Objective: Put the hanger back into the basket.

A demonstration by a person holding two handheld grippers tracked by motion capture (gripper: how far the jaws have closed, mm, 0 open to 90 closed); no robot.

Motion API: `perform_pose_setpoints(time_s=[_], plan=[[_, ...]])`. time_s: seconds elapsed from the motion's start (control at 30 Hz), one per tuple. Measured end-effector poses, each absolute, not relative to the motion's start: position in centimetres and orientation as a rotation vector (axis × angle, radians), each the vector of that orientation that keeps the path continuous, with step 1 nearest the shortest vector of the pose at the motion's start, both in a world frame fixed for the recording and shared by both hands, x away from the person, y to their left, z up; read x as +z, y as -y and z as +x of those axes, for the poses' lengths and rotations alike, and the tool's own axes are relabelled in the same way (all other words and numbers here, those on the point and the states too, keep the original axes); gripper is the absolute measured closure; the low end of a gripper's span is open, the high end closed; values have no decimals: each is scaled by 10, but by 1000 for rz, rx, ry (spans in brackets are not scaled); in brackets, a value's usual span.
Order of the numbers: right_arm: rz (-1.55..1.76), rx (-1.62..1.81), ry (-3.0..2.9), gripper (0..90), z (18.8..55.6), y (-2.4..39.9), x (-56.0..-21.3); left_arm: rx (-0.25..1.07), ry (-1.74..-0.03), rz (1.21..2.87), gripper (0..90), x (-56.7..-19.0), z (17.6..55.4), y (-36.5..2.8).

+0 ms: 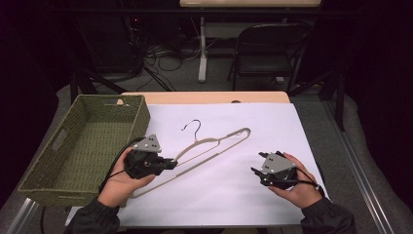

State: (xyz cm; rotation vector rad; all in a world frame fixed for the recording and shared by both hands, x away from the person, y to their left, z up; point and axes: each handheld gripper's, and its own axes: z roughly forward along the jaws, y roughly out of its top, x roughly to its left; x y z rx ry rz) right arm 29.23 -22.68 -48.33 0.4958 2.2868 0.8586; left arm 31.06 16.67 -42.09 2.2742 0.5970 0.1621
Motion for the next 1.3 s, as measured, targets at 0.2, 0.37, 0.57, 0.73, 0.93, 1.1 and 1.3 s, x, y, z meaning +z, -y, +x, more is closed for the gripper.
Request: perform_pose_setpoints(time_s=[0.2, 0.37, 0.57, 0.73, 0.93, 1.1, 1.3], plan=[[495, 863, -2280, 457, 293, 227, -484, 192, -641, 2259, 875, -416, 310, -175], [499, 854, -2282, 457, 293, 228, -484, 201, -671, 2254, 875, -406, 309, -182], [502, 858, -2277, 457, 294, 228, -485, 196, -701, 2246, 875, -396, 309, -191], [506, 845, -2279, 457, 294, 229, -485, 146, -708, 2223, 875, -387, 314, -205], [505, 843, -2279, 457, 295, 229, -485, 108, -759, 2170, 875, -377, 323, -235], [510, 846, -2286, 457, 295, 230, -485, 131, -807, 2144, 875, -369, 328, -270], [509, 842, -2289, 457, 297, 228, -487, 179, -896, 2119, 875, -367, 335, -316]])
